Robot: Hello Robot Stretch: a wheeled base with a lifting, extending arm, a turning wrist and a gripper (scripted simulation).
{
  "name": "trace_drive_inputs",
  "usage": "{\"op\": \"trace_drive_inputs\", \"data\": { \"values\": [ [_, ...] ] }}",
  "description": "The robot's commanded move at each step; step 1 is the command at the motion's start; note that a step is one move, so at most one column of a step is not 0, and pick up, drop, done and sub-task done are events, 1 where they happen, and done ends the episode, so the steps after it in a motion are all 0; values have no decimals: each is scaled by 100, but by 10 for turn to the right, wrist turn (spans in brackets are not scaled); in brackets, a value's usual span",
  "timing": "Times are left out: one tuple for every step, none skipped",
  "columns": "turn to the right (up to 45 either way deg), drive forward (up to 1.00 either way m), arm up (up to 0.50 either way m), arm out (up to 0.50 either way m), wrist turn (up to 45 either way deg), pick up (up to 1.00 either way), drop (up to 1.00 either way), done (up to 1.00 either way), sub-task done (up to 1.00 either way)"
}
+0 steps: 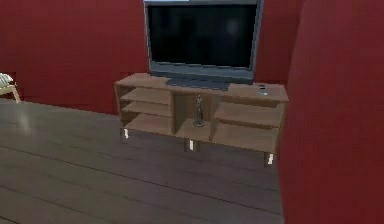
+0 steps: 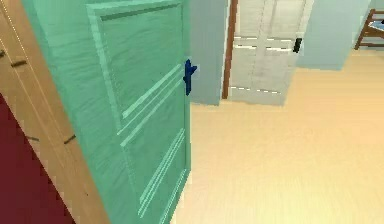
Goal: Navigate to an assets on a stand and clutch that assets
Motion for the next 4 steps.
{"op": "trace_drive_inputs", "data": {
  "values": [
    [-90, 0, 0, 0, 0, 0, 0, 0, 0],
    [0, 30, 0, 0, 0, 0, 0, 0, 0],
    [270, 0, 0, 0, 0, 0, 0, 0, 0],
    [0, 90, 0, 0, 0, 0, 0, 0, 0]
  ]
}}
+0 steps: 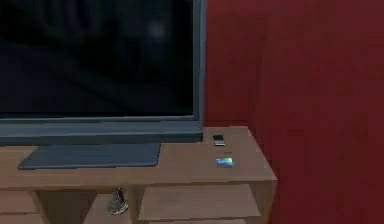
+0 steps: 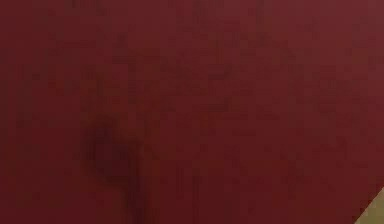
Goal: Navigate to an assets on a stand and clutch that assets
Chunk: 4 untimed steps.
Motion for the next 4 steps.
{"op": "trace_drive_inputs", "data": {
  "values": [
    [-450, 0, 0, 0, 0, 0, 0, 0, 0],
    [-360, 0, 0, 0, 0, 0, 0, 0, 0],
    [0, 10, 0, 0, 0, 0, 0, 0, 0],
    [30, 0, 0, 0, 0, 0, 0, 0, 0]
  ]
}}
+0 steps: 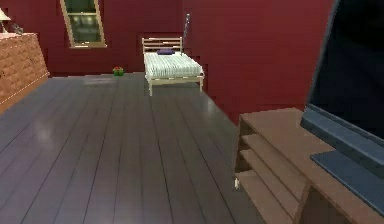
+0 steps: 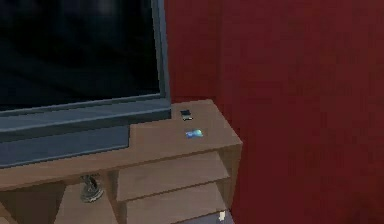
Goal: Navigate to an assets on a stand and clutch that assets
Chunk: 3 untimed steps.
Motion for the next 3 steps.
{"op": "trace_drive_inputs", "data": {
  "values": [
    [450, 0, 0, 0, 0, 0, 0, 0, 0],
    [360, 0, 0, 0, 0, 0, 0, 0, 0],
    [0, 40, 0, 0, 0, 0, 0, 0, 0]
  ]
}}
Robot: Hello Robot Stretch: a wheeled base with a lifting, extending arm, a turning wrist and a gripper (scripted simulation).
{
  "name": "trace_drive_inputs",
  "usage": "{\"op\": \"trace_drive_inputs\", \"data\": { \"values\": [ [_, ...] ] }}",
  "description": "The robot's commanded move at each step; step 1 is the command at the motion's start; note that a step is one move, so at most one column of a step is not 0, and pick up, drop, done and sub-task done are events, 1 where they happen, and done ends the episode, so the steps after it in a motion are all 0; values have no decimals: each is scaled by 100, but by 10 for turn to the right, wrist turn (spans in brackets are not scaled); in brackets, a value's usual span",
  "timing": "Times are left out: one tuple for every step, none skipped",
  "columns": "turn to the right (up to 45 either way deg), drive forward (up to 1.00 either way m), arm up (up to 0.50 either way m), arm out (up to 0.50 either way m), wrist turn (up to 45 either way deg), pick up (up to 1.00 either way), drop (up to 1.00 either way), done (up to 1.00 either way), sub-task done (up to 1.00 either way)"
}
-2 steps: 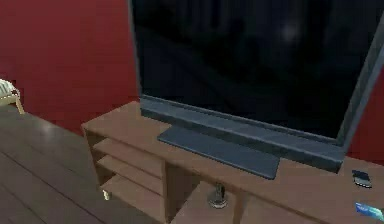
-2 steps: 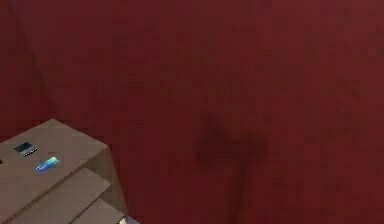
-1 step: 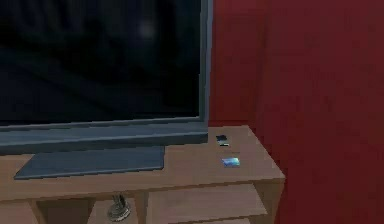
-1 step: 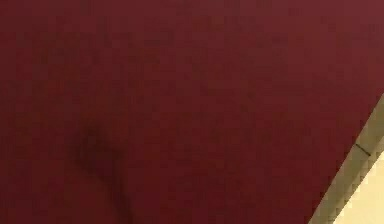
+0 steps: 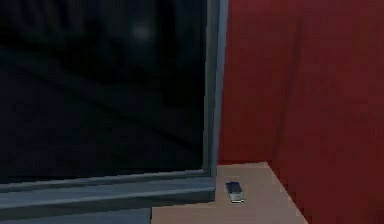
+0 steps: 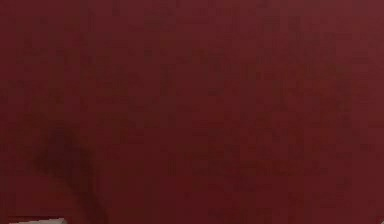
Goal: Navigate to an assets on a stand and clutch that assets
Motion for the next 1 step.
{"op": "trace_drive_inputs", "data": {
  "values": [
    [-450, 0, 0, 0, 0, 0, 0, 0, 0]
  ]
}}
